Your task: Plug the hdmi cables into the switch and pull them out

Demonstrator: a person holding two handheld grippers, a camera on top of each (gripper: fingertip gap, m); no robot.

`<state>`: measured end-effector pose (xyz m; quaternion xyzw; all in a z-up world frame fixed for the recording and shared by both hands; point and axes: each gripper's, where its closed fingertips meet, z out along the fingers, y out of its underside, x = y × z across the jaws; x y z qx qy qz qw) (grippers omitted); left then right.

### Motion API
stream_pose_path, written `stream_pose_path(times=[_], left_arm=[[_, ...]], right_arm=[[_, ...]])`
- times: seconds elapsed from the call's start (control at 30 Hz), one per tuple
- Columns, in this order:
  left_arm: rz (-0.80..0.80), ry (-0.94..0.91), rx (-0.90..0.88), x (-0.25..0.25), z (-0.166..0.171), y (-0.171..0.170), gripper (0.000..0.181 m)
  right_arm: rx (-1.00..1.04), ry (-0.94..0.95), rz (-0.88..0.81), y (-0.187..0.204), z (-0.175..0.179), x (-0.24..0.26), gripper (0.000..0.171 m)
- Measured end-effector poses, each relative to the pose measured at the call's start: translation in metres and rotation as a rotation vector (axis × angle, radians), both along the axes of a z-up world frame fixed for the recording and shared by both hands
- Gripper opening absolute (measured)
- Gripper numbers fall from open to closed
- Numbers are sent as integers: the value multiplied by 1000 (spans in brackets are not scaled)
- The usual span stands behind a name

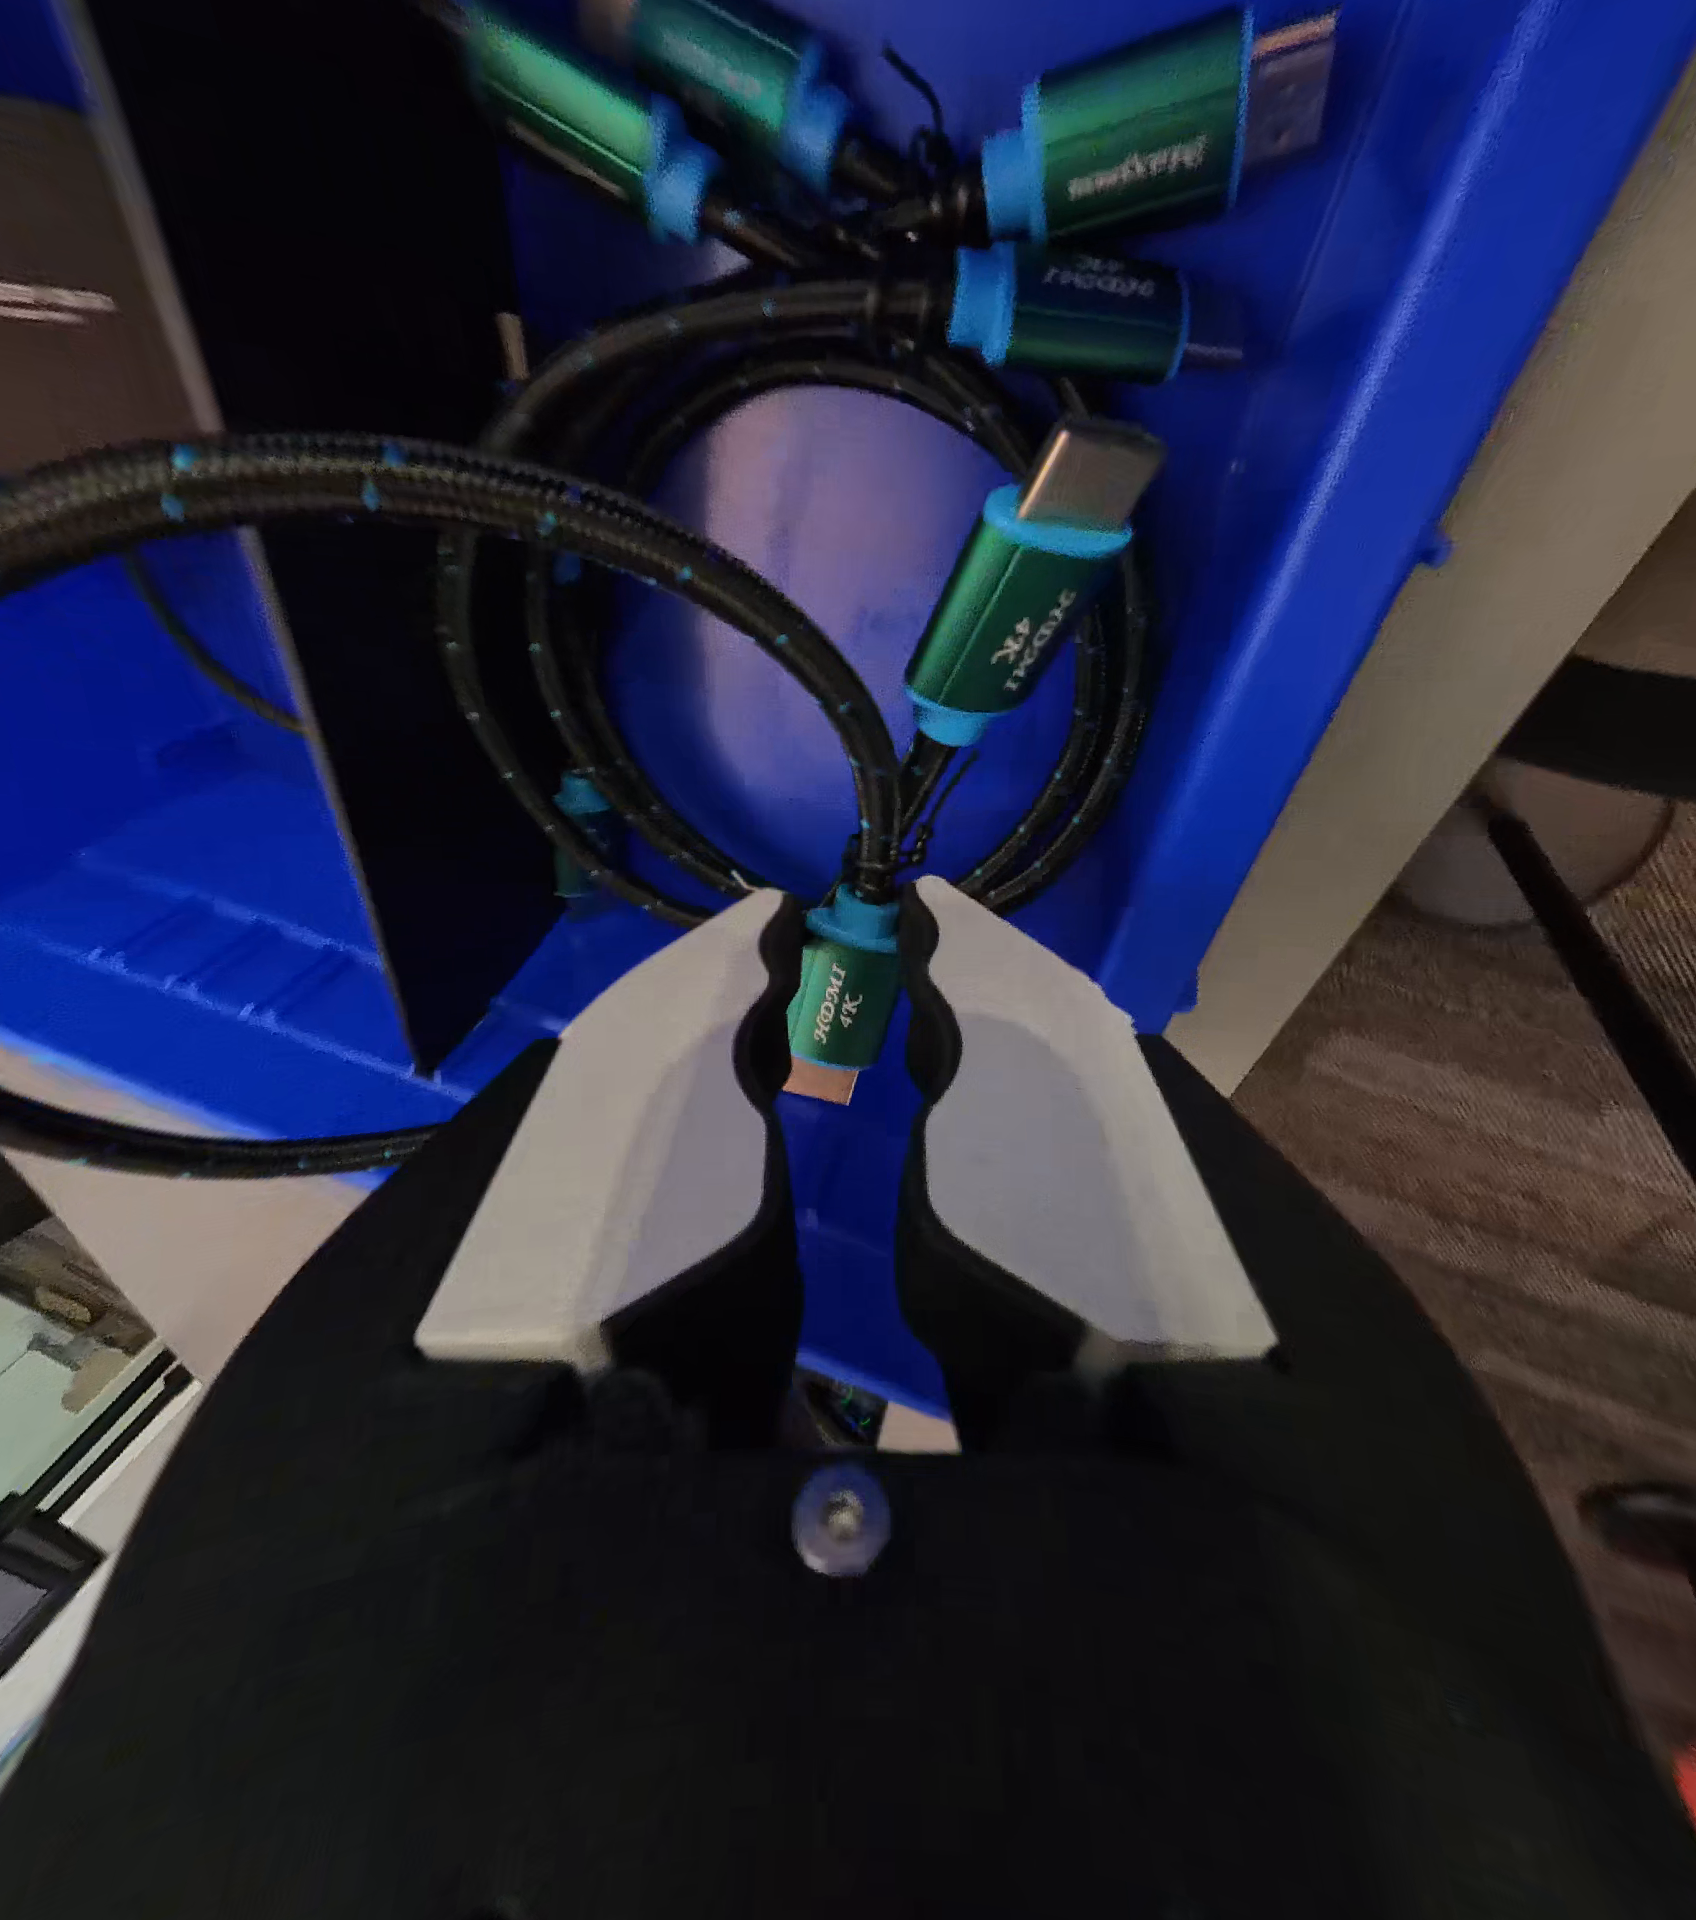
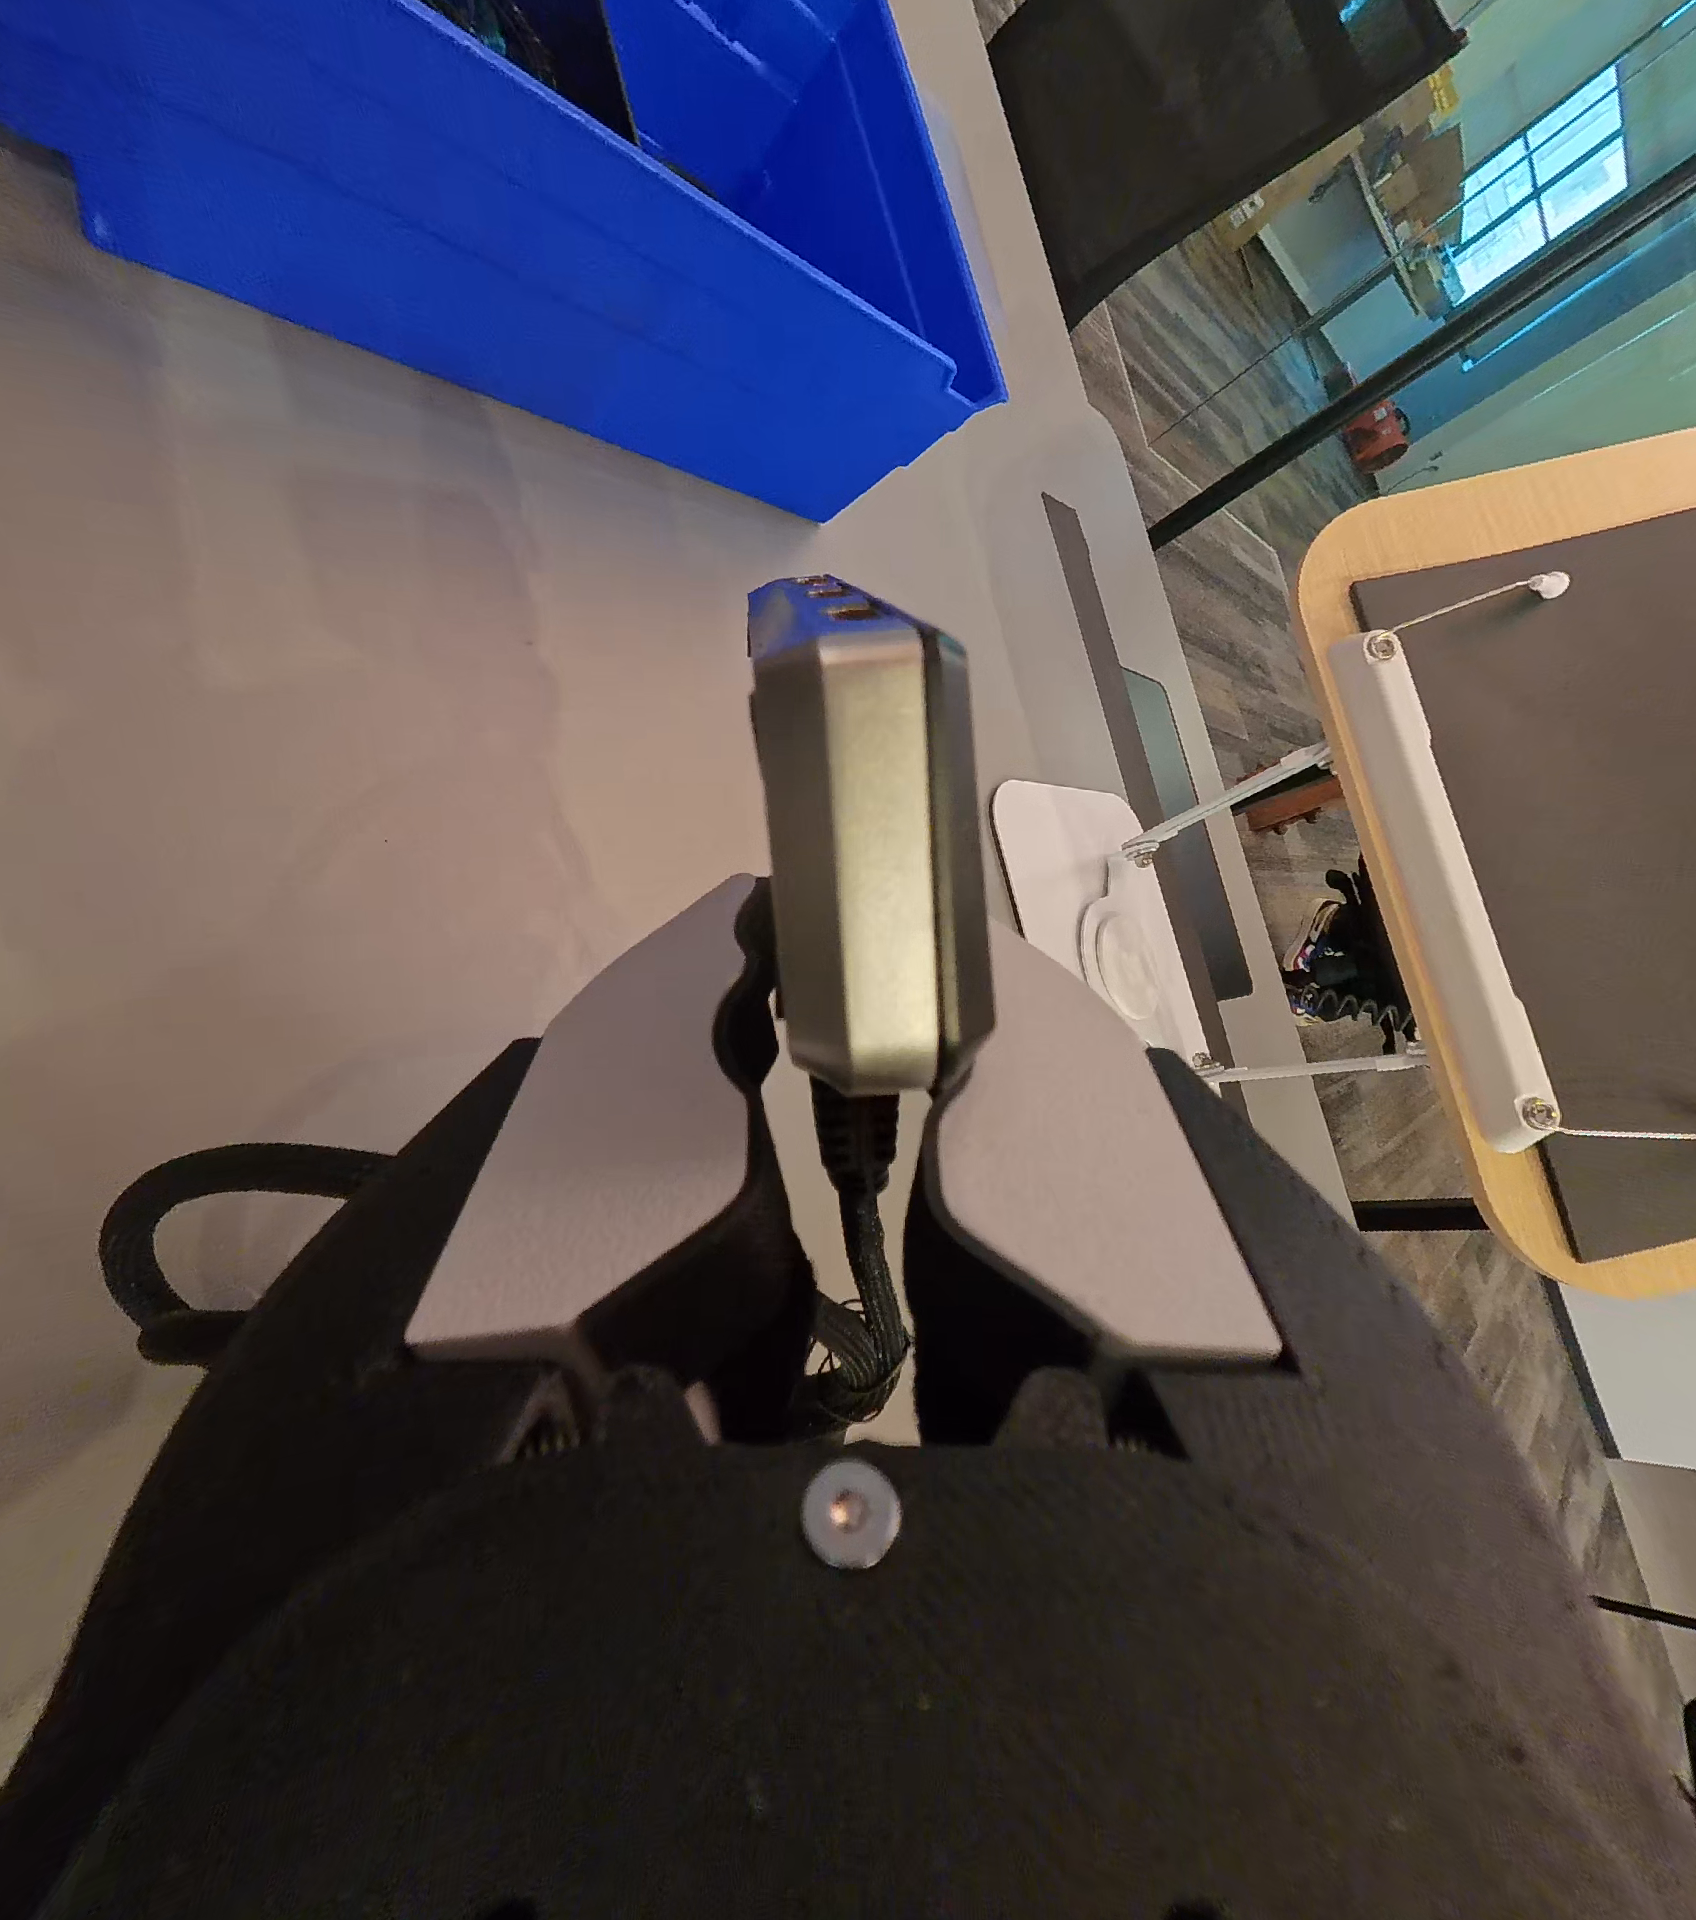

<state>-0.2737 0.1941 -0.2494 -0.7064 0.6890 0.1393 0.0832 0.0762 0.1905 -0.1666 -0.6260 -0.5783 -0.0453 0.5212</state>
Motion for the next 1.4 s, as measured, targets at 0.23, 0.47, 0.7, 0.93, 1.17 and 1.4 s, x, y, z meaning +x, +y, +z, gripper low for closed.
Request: stream_pose_path(times=[0.23,0.47,0.7,0.93,1.17,1.4], left_arm=[[-1,-178,181,26,55,1,18],[-22,-401,450,105,117,16,17],[16,-693,604,222,138,18,17],[210,-1154,390,312,107,5,17],[397,-1166,286,318,32,33,15],[295,-968,342,317,-7,21,12]], right_arm=[[4,4,-7,1,1,2,23],[10,7,-29,3,4,7,24],[8,47,-91,10,9,26,24],[-8,106,-168,18,12,55,23],[-18,115,-186,20,11,62,23],[-29,111,-178,21,8,60,23]])
